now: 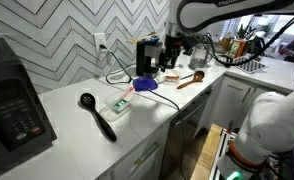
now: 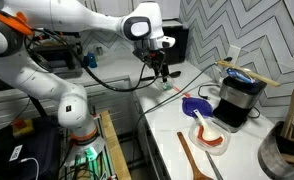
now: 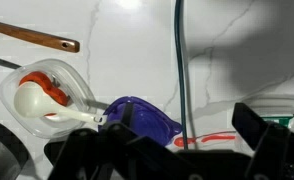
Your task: Remove the white serving spoon from the lunchbox on the right and put it in the lunchbox on the left
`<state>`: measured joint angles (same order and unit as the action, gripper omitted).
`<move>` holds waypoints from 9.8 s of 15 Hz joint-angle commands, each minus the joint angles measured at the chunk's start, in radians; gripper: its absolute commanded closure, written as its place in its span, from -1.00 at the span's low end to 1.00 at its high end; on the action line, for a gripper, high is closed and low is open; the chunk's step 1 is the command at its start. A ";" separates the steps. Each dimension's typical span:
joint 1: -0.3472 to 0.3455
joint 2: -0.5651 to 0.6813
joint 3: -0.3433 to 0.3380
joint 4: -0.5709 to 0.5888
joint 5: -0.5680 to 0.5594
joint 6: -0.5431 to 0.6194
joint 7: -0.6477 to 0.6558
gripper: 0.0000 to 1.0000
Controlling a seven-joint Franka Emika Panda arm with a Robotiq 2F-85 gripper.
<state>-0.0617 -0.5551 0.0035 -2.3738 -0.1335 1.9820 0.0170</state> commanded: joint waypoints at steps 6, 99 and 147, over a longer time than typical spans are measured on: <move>0.006 0.001 -0.005 0.002 -0.003 -0.002 0.003 -1.00; -0.437 0.855 -0.241 0.698 0.526 -0.141 -0.714 0.98; 0.140 0.304 -0.003 0.056 0.544 0.277 -0.417 0.98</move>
<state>0.0625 -0.3071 0.0067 -2.3532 0.4293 2.2135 -0.4620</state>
